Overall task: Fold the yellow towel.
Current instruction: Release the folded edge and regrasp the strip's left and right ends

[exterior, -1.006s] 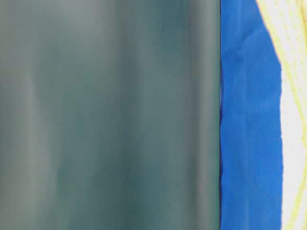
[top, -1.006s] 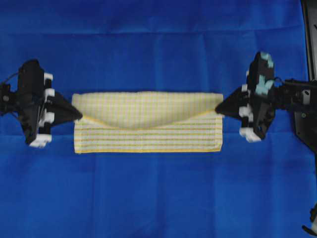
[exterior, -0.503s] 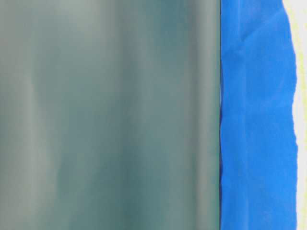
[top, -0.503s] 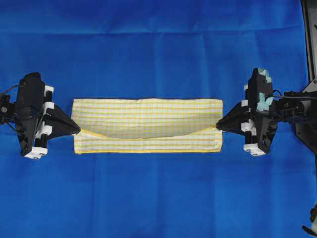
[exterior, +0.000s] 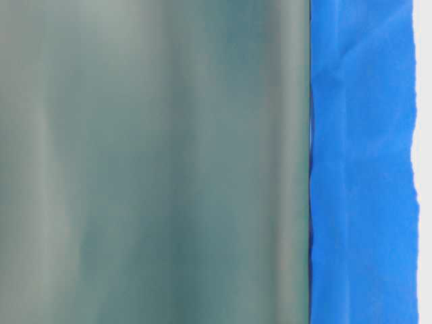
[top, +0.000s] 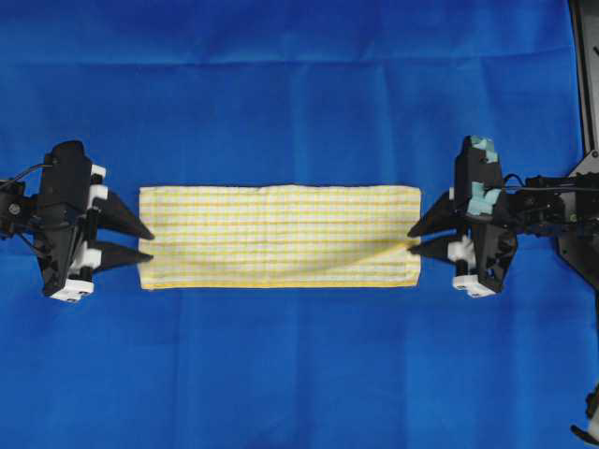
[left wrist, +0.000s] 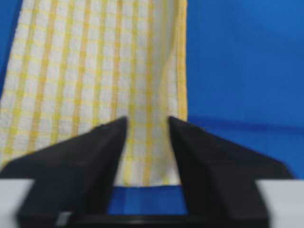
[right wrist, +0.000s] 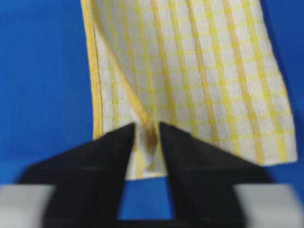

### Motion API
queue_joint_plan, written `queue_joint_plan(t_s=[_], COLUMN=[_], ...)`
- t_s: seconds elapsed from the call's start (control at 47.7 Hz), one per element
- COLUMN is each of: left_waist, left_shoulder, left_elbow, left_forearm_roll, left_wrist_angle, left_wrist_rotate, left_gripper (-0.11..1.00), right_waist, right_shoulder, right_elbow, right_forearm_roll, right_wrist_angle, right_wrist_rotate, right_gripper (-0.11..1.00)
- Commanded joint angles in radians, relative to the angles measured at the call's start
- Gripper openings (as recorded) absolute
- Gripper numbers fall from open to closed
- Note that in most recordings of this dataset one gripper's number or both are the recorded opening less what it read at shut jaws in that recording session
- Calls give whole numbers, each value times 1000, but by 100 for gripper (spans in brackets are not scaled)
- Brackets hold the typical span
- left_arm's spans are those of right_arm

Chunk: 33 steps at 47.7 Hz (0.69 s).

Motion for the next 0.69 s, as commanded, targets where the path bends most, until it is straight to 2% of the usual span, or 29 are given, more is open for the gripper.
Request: queue_joint_plan(t_s=[0.0,0.084,0.147,0.251,0.44,0.608,0.671], left_waist=[-3,-3,-3,17,117,222,239], left_shoulder=[-3,-6,-11,-23,-28,-21,-17], left_elbow=[-20,-18,-20,-25,-29,-40,-46], left_forearm_roll=[0,0,0,0,2,2,2], left_wrist_angle=[-3,-3,-2,-3,0,35,46], left_wrist_rotate=[2,8,12,18,25,100,127], left_gripper=[41,64,70,66,63,63,63], right_waist=[3,5,3,-9,-120,-233,-261], right_shoulder=[-2,-9,-14,-25,-32,-31,-28], right_elbow=[-23,-21,-21,-25,-25,-29,-31], right_forearm_roll=[2,0,0,-9,-21,-54,-61], right_wrist_angle=[-2,-6,-6,-9,-2,37,51], right_wrist_rotate=[-2,-6,-12,-14,-17,-28,-31], right_gripper=[48,73,84,81,80,80,80])
